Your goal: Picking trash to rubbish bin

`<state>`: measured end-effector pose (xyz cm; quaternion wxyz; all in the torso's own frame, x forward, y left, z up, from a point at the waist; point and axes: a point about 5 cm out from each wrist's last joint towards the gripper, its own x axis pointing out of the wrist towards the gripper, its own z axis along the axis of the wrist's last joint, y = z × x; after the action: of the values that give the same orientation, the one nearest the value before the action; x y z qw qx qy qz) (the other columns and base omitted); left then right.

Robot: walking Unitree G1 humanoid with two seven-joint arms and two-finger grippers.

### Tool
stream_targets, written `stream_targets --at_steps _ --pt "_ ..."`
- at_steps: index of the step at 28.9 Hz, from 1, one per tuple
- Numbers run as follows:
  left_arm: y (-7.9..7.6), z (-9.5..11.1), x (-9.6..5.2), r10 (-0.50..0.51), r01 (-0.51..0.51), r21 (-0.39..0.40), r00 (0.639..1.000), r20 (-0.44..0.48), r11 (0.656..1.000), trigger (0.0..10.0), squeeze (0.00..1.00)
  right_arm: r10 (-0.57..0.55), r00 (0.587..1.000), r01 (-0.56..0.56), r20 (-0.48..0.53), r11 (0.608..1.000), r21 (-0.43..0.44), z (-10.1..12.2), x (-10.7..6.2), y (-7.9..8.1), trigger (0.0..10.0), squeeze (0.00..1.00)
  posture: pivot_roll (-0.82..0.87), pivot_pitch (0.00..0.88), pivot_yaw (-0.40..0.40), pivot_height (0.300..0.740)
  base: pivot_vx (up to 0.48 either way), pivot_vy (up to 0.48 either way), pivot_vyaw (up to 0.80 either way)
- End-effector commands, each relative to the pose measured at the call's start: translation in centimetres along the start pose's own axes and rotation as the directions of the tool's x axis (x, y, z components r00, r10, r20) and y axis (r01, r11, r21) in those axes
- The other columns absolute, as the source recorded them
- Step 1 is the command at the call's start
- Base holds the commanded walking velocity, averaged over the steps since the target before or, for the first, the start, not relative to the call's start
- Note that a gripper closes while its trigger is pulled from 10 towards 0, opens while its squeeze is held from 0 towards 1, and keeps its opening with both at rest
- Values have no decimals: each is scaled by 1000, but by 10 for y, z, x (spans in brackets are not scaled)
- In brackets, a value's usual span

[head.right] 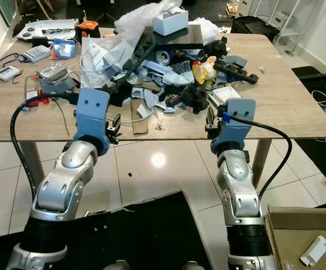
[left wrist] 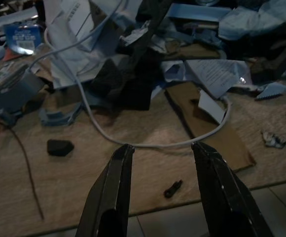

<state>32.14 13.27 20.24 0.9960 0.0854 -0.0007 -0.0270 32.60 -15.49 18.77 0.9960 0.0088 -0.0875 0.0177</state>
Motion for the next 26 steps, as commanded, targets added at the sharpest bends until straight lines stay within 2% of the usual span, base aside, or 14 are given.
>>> stream_targets --at_steps 1,2,3,6,8,9,10,13,14,18,20,21,25,26 --pt "1 -9 -3 6 -5 44 1000 -16 999 10000 0 1 996 -5 -92 999 -46 -18 -5 -3 10000 0 88 81 -19 740 0 0 0" --pt "1 -9 -3 6 -5 44 1000 -16 999 10000 0 1 996 -5 -92 999 -46 -18 -5 -3 10000 0 88 81 -19 740 0 0 0" --pt "3 -14 -5 0 1 56 1000 -31 998 10000 0 -51 992 41 -115 995 -92 -23 -7 -12 10000 0 89 67 -21 740 0 0 0" --pt "7 -22 -10 -37 40 57 998 -58 998 10000 0 -172 979 159 -108 980 -123 -23 -10 -31 10000 0 89 57 -26 740 0 0 0" --pt "7 -22 -10 -37 40 57 998 -58 998 10000 0 -172 979 159 -108 980 -123 -23 -10 -31 10000 0 89 57 -26 740 0 0 0" --pt "8 -23 -11 -52 54 45 997 -58 998 10000 0 -224 971 211 -81 966 -147 -20 -10 -40 10000 0 89 37 -30 740 0 0 0" --pt "8 -23 -11 -52 54 45 997 -58 998 10000 0 -224 971 211 -81 966 -147 -20 -10 -40 10000 0 89 37 -30 740 0 0 0" --pt "9 -23 -11 -77 79 47 996 -46 996 10000 0 -308 951 298 -29 937 -180 -13 -10 -56 10000 0 95 21 -24 740 0 0 0" --pt "8 -21 -9 -109 111 32 993 -48 993 10000 0 -336 942 331 -14 932 -148 -11 -10 -62 10000 0 97 3 -20 740 0 0 0" --pt "8 -19 -5 -96 99 85 994 -43 991 10000 0 -334 942 329 -33 939 -102 -15 -11 -61 10000 0 97 0 -10 740 0 0 0" --pt "9 -19 -2 -77 80 82 996 -36 993 10000 0 -315 948 312 -43 948 -67 -16 -11 -58 10000 0 92 0 -9 740 0 0 0" --pt "12 -17 1 -43 44 64 999 -16 997 10000 0 -277 960 276 -49 961 -23 -17 -12 -52 10000 0 90 0 -7 740 0 0 0" --pt "14 -13 3 -19 19 37 1000 -3 999 10000 0 -240 970 239 -40 971 -23 -15 -11 -46 10000 0 94 0 -2 740 0 0 0" --pt "9 -7 3 -59 60 -18 998 32 998 10000 0 -185 982 185 -32 983 -19 -14 -9 -37 10000 0 87 0 -6 740 0 0 0"
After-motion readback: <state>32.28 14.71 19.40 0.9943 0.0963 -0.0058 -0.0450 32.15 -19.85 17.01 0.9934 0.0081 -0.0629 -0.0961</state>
